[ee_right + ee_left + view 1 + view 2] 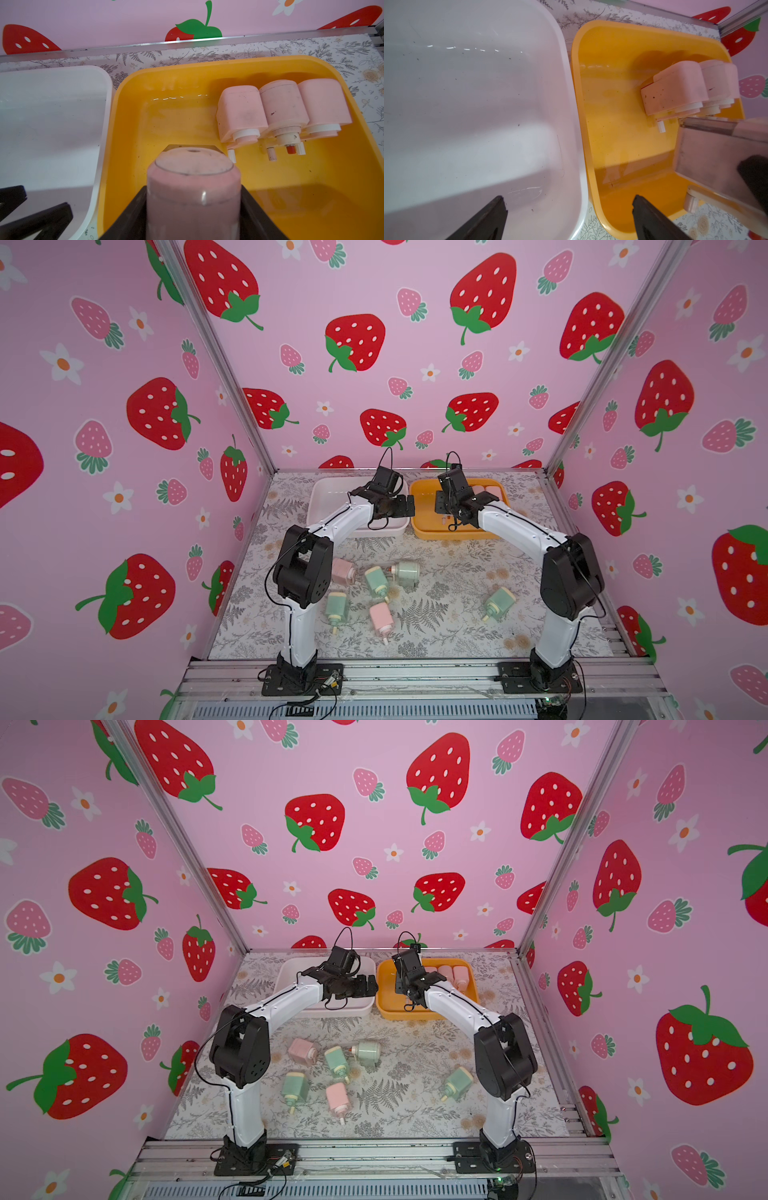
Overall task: Place the pencil sharpeners by color into the storage box
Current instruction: Pick up the pencil sharpener from the center of the board, then place the pencil sharpener in the storage box.
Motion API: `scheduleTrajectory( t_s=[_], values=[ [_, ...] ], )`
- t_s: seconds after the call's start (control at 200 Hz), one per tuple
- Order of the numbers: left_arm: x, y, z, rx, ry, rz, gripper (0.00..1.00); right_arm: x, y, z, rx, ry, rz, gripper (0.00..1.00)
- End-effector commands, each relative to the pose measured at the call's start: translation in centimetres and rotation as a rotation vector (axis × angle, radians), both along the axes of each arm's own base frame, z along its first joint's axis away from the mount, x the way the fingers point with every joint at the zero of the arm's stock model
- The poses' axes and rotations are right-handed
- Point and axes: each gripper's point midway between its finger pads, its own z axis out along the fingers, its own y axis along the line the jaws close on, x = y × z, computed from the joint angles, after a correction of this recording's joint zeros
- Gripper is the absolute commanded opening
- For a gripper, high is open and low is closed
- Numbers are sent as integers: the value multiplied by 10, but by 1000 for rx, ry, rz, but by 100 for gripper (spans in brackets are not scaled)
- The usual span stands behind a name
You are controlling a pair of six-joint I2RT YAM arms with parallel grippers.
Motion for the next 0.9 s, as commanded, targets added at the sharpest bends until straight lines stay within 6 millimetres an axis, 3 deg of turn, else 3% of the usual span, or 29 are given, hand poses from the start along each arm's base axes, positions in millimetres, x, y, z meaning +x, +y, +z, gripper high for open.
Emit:
scheduleTrajectory(
  t_s=[0.0,0.255,0.66,0.895],
  values=[
    [11,-3,5,-42,14,7,100,13,-4,10,-25,-23,-25,0],
    [25,-9,-6,-72,35,13,100,35,-3,1,-84,-19,-45,0],
    [44,-10,-33,-23,63,26,100,51,-11,-24,-180,27,-136,0],
    [47,-9,-41,-11,68,31,100,59,-7,-31,-197,49,-135,10]
  ],
)
